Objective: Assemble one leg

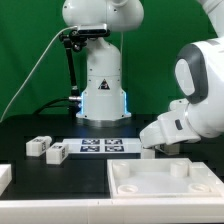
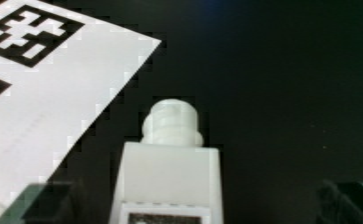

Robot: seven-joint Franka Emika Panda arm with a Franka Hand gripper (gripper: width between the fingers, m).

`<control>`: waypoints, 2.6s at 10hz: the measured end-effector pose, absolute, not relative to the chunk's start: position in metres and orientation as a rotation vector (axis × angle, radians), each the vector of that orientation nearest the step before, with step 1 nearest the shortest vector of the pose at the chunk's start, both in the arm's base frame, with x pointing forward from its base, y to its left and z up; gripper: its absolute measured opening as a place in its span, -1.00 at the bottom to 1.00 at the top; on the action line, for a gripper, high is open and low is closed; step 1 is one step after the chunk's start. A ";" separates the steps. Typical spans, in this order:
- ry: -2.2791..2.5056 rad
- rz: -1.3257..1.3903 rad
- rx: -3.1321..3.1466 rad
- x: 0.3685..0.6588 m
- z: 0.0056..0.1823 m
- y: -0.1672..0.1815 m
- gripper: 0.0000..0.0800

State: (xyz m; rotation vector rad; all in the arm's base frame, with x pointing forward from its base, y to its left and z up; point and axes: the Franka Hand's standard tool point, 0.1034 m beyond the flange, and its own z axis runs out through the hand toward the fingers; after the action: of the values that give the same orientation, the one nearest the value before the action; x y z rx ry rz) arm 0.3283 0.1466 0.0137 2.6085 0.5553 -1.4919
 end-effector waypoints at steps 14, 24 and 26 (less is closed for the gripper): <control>0.523 -1.577 2.620 0.352 0.084 0.141 -0.28; 0.731 -0.719 3.023 0.432 0.101 0.129 -0.28; 0.708 -0.448 3.092 0.430 0.097 0.127 -0.28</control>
Offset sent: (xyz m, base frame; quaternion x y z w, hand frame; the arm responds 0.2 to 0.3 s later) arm 0.0000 0.0000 0.0000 0.0000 0.0000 0.0000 1.0000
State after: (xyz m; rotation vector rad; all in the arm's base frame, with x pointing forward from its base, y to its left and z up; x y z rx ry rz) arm 0.4305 0.1266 0.0969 3.0924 0.7076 -0.4477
